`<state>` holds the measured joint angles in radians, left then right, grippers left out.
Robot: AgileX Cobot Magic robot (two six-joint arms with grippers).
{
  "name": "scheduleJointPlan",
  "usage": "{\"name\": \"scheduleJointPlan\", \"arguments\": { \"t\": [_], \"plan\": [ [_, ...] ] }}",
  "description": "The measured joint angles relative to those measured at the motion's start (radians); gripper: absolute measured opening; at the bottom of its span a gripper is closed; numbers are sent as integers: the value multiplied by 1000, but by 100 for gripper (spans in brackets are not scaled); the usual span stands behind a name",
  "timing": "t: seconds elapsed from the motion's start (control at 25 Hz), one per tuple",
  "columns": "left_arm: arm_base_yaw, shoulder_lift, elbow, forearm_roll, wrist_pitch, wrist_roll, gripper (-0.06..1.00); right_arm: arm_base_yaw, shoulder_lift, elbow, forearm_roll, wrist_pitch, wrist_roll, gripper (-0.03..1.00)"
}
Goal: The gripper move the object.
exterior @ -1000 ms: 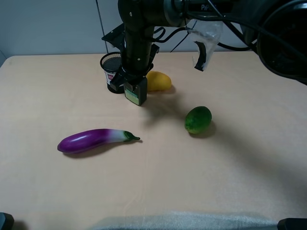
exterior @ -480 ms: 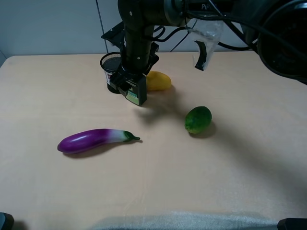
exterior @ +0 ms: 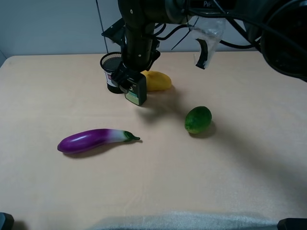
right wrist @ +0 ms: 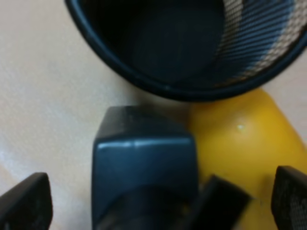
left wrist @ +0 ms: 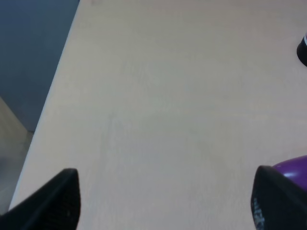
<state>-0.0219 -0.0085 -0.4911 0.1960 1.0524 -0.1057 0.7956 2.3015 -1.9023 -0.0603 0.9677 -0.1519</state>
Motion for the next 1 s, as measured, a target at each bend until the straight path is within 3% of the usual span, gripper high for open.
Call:
{"name": "scheduleJointPlan", "arguments": {
  "t": [0.64, 1.0],
  "plan": [
    [0, 0, 0, 0, 0, 0, 79, -14, -243, -2, -8, 107, 46, 69],
    [0, 0, 0, 0, 0, 0, 79, -145, -440, -2, -26, 154, 66, 69]
  ]
}}
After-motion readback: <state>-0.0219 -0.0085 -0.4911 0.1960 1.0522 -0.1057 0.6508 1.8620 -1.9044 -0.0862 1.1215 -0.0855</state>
